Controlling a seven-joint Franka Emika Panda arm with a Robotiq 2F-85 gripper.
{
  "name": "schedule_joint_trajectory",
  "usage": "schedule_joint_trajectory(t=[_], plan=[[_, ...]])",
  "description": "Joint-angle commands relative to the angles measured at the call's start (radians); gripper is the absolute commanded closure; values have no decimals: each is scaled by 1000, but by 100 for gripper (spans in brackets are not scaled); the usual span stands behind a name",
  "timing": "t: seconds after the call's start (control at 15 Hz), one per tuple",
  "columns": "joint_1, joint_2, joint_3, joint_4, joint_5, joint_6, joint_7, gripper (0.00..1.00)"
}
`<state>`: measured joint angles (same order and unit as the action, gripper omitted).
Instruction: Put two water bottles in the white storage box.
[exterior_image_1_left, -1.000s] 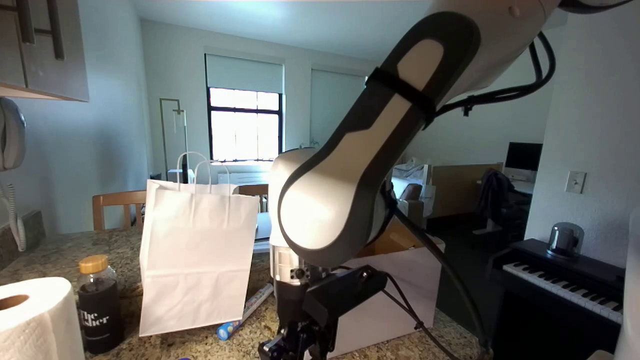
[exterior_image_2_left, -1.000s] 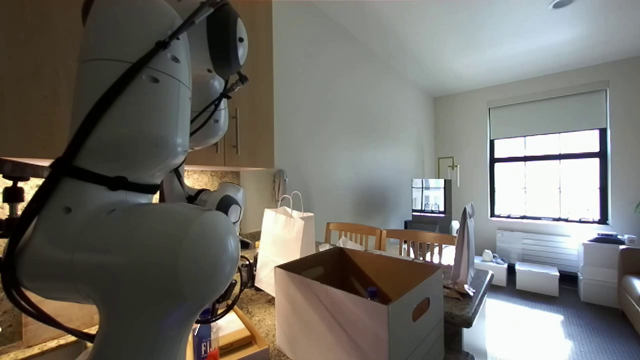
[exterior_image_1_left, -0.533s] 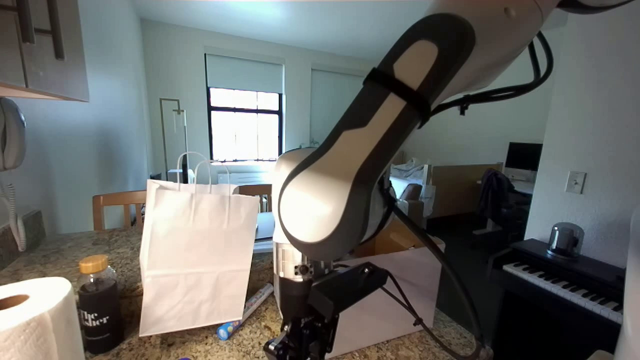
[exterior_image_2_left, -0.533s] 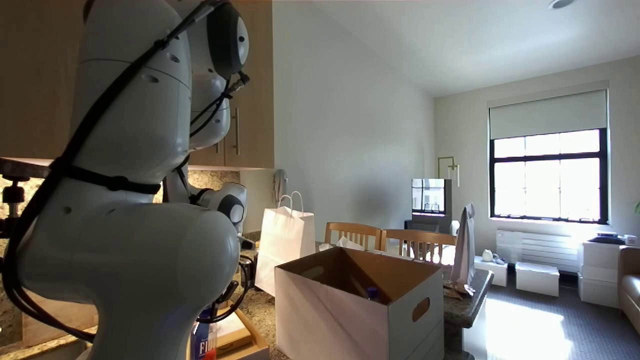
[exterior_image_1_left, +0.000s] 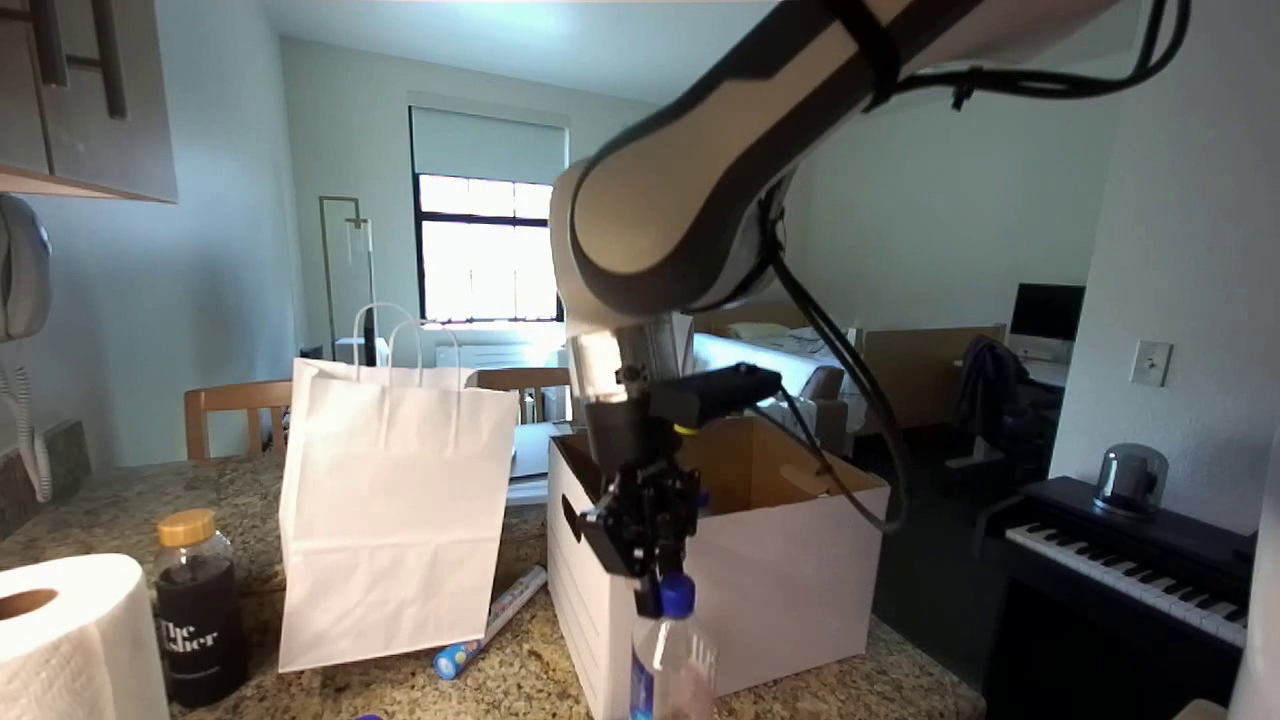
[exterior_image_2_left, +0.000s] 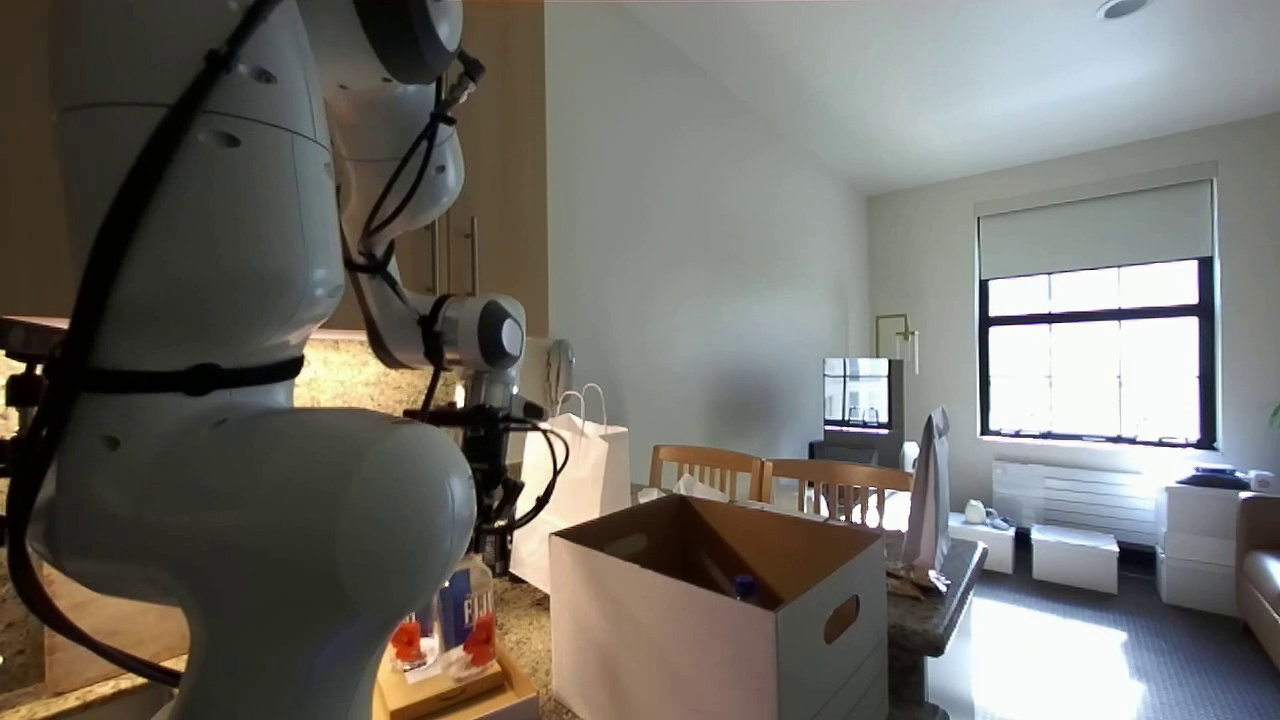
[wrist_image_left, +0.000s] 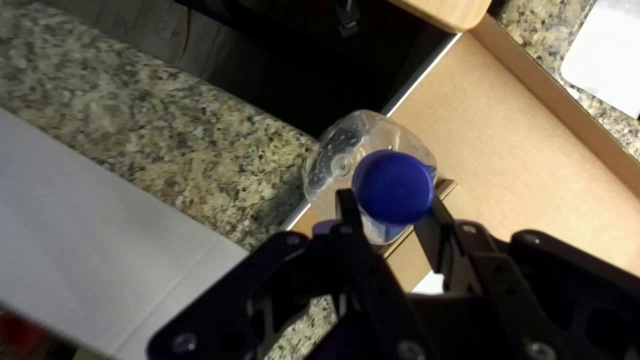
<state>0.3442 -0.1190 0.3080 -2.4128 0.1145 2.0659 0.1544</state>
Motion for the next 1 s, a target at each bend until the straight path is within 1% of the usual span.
schedule_joint_trajectory(t=[0.0, 0.07, 0.2, 0.4, 0.6, 0.8, 0.93], plan=[[-39, -87, -32, 146, -75, -234, -107, 86], [-46, -94, -45, 199, -81, -293, -151, 86], [-67, -103, -68, 315, -107, -404, -197, 86], [-106, -93, -110, 476, -125, -479, -244, 86], [-151, -71, -153, 617, -109, -491, -238, 86], [-193, -33, -199, 719, -80, -463, -226, 86], [-219, 7, -219, 779, -90, -446, -201, 86]])
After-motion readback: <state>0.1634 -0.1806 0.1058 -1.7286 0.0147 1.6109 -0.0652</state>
